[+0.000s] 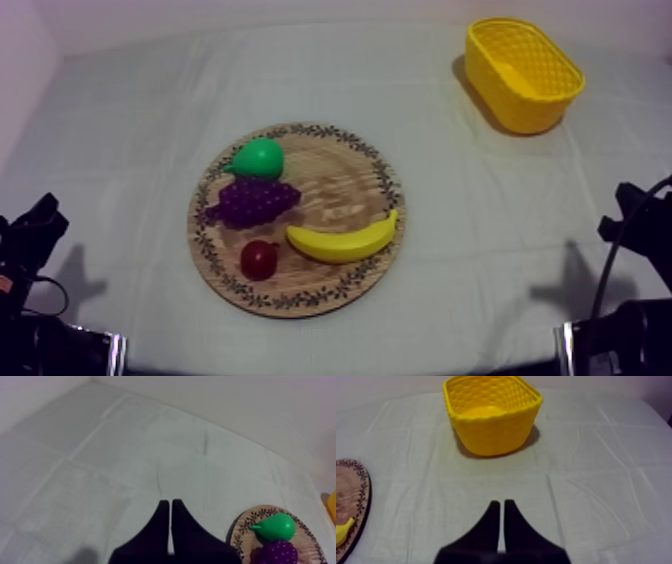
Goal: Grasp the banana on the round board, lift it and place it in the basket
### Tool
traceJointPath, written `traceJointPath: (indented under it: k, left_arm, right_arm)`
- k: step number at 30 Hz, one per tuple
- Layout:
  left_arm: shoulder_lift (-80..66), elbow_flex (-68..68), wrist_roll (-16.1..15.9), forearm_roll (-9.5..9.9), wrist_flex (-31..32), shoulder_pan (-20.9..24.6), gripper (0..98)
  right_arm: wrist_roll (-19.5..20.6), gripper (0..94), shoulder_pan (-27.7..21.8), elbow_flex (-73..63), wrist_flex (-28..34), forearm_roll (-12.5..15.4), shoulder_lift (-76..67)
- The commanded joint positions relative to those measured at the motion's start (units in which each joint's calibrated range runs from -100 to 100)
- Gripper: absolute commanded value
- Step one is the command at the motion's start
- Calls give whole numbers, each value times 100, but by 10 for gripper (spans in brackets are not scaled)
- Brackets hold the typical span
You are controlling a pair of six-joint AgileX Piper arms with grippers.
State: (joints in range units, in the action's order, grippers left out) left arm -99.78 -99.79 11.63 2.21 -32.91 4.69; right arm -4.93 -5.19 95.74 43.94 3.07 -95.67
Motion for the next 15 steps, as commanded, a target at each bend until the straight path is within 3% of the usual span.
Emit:
traceJointPath:
  k: [1,15]
  left_arm:
    - [-5,1,0,-3,1,-2,1]
    - [-5,1,0,-3,1,-2,1]
  right_arm:
    - [-36,9,-2,61,-54,7,0]
    - [186,6,-6,332,-312,-116,0]
